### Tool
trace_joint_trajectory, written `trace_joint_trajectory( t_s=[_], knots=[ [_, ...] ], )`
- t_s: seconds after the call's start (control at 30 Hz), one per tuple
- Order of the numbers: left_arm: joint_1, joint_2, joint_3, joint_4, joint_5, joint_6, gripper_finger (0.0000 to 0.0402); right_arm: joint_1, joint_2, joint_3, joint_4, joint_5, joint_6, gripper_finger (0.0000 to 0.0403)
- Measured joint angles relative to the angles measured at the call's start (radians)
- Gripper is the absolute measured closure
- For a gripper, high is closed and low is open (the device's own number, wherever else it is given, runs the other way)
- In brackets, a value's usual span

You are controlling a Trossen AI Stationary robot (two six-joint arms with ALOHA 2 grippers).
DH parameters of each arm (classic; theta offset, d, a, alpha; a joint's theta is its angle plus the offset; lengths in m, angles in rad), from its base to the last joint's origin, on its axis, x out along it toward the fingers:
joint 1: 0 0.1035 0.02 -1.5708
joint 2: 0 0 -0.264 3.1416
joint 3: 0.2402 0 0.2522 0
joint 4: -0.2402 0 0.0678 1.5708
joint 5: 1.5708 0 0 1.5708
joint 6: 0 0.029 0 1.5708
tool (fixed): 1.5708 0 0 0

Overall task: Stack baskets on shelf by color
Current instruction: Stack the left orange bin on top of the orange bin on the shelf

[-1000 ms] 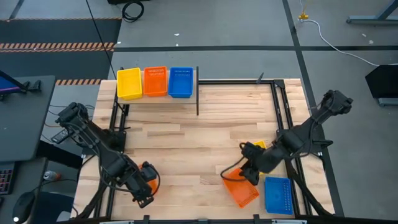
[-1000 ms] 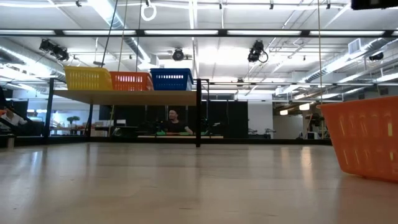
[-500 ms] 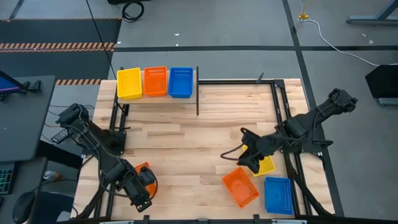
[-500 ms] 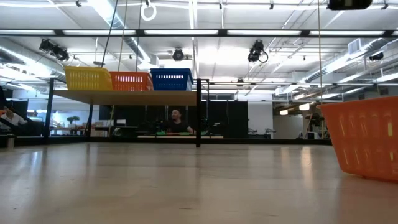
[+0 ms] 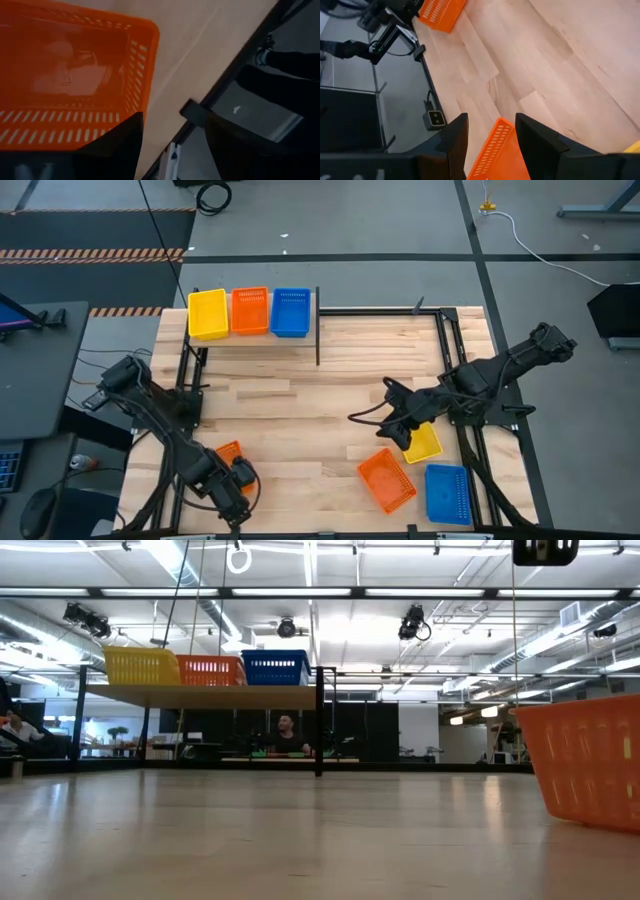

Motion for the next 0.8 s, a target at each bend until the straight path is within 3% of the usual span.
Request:
trace_joint_trajectory(
  t_s=[0.37,0.8],
  knots=[
    [0.0,0.014,0.0,-0.008,-0.087,0.017,0.0196,-0.007,0.0,0.0,-0.001,0.009,0.0,0.0233],
    [0.008,0.021,0.0,0.004,-0.078,0.044,0.0212,-0.023,0.0,0.0,0.002,0.01,0.0,0.0233]
  ],
)
